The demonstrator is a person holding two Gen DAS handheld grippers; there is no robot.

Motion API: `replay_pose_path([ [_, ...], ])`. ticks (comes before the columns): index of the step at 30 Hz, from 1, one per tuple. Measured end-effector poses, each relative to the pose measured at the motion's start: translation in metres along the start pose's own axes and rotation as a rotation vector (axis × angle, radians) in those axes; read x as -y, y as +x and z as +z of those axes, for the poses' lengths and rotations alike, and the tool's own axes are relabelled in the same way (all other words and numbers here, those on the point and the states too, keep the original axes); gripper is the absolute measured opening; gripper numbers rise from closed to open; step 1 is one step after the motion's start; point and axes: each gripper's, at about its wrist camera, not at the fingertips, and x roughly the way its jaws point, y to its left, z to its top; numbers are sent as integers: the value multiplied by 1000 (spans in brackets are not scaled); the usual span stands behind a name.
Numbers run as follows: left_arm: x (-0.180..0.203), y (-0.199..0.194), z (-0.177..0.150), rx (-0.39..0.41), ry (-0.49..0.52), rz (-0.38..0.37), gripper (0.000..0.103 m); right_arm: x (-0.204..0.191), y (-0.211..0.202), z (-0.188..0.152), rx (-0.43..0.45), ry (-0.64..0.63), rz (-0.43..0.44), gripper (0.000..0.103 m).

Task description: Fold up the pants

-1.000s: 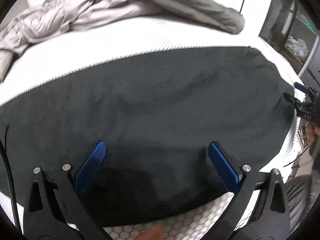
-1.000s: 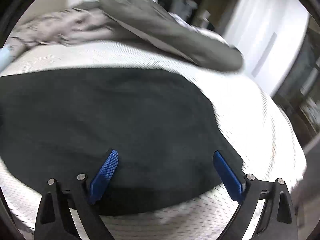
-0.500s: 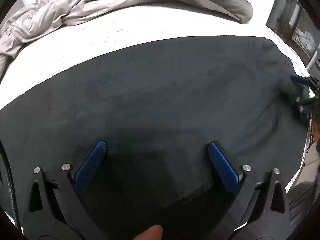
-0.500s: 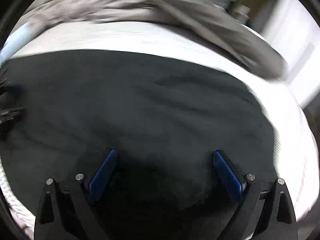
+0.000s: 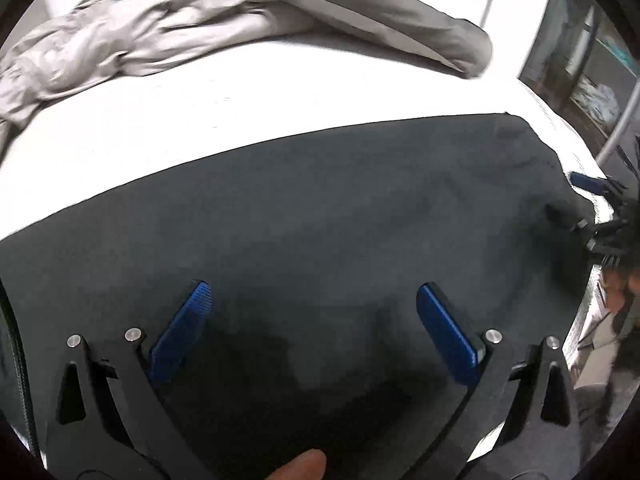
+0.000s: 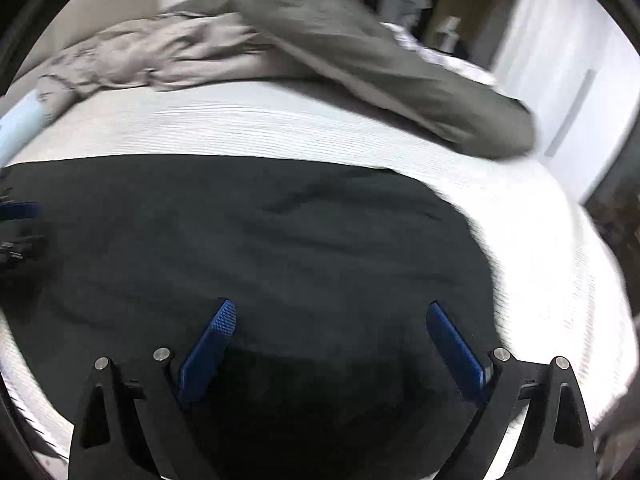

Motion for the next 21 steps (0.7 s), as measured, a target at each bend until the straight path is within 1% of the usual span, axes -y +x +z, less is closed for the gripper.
replay_pose_path([
  [2, 11, 14, 10, -18, 20, -56, 102, -22, 18, 8, -30, -26, 81, 98],
  [3, 15, 20, 13, -28, 22, -73, 102, -25, 34, 16, -46, -40, 114, 98],
  [4, 18, 27, 16, -50, 32, -69, 102, -33, 43, 21, -67, -51, 131, 98],
  [5, 21, 33, 17, -71, 46, -50, 102, -39, 50, 23, -89, -61, 140, 98],
  [6, 23, 40, 16, -97, 61, -13, 102, -39, 61, 24, -106, -76, 135, 98],
  [7, 22, 46, 15, -128, 75, 28, 102, -40, 67, 24, -116, -106, 114, 98],
  [9, 16, 46, 13, -133, 67, 30, 102, -47, 49, 13, -103, -143, 87, 98],
  [10, 11, 45, 13, -134, 58, 32, 102, -39, 46, 11, -100, -139, 61, 98],
  [11, 7, 43, 12, -135, 50, 38, 102, -25, 40, 4, -97, -118, 33, 98],
  [13, -3, 41, 10, -133, 28, 40, 102, 11, 45, 4, -103, -25, -47, 97],
  [14, -6, 41, 9, -133, 24, 40, 102, 27, 47, 2, -97, 13, -52, 97],
  [15, -8, 40, 9, -133, 22, 42, 102, 43, 50, -1, -109, 52, -102, 98],
  [16, -7, 40, 10, -133, 20, 43, 102, 53, 52, -2, -112, 65, -169, 99],
  [17, -6, 41, 9, -132, 21, 44, 102, 62, 52, -2, -109, 83, -202, 99],
  [19, -7, 39, 7, -133, 24, 51, 102, 73, 47, -4, -118, 130, -223, 99],
  [21, -6, 37, 7, -140, 18, 57, 102, 69, 38, -4, -114, 133, -243, 98],
])
